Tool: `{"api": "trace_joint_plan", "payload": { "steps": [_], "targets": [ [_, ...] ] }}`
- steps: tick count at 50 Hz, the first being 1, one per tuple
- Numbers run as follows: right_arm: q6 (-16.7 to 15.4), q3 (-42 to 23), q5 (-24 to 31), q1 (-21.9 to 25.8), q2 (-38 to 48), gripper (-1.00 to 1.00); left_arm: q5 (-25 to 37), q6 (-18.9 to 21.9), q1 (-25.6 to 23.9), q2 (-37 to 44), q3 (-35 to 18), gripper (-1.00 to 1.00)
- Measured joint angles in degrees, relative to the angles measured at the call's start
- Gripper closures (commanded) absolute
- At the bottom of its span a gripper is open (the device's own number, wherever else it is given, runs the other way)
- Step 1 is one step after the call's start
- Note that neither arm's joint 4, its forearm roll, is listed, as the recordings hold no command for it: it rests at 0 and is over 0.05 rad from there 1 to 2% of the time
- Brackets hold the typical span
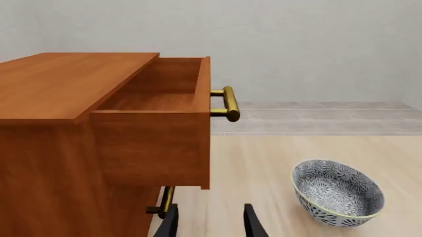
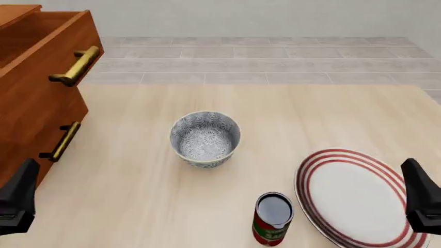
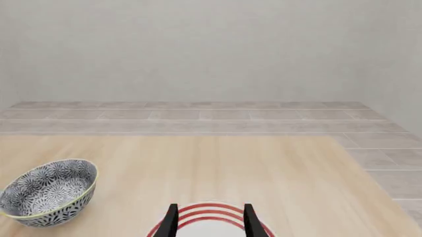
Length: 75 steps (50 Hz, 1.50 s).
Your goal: Put the bowl on the plate.
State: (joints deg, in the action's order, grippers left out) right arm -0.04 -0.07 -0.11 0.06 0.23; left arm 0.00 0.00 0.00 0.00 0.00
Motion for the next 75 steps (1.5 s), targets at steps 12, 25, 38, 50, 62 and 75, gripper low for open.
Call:
{"api": "trace_joint_plan", "payload": {
  "steps": [12, 25, 38, 50, 62, 75],
  "targets": [
    [-0.1, -0.1, -0.6, -0.1, 0.6, -1.00, 0.0, 0.0, 0.0, 0.0, 0.0, -1.00],
    [-0.1, -0.4, -3.9, 0.1, 5.4, -1.00, 0.0, 0.0, 0.0, 0.0, 0.0, -1.00],
    [0.0, -7.5, -9.5, 2.4, 18.7, -1.00, 0.0, 0.0, 0.0, 0.0, 0.0, -1.00],
    [-0.8, -16.8, -12.0, 8.7, 32.6, -1.00, 0.0, 0.0, 0.0, 0.0, 0.0, -1.00],
    [0.2, -26.4, -11.1, 17.5, 46.4, -1.00, 0.0, 0.0, 0.0, 0.0, 0.0, -1.00],
    [1.3, -37.6, -6.2, 27.5, 59.3, -1.00, 0.0, 0.0, 0.0, 0.0, 0.0, -1.00]
  ]
}}
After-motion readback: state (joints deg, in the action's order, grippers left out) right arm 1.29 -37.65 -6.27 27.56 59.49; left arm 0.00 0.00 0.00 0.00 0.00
